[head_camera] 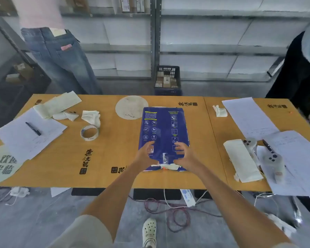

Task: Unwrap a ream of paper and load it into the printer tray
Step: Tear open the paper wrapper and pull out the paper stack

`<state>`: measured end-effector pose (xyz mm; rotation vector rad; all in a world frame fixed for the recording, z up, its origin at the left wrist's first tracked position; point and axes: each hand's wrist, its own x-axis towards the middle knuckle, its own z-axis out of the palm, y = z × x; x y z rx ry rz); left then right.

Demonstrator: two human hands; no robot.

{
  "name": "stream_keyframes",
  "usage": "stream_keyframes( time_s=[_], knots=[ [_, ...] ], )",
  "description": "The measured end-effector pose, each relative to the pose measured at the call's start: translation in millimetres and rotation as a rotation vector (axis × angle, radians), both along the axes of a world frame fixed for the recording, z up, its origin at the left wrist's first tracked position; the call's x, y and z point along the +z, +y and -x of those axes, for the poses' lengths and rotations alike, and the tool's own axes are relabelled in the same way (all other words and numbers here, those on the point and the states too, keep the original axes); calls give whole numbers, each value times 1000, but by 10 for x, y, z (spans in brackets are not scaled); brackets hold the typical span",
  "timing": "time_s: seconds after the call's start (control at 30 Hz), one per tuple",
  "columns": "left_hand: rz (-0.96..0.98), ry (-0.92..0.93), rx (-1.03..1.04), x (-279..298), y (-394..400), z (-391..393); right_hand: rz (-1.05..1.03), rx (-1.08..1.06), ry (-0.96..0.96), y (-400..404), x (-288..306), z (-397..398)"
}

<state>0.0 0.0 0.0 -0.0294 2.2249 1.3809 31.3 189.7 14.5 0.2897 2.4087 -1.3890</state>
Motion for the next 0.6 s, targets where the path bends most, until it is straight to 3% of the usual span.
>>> stream_keyframes(
  time_s=[0.3, 0.6],
  knots=[
    [248, 95, -145, -402, -132, 356, -104, -12, -72, -136, -425, 271],
    [489, 253, -326, -573, -154, 292, -413, 146, 29, -169, -575, 355]
  ],
)
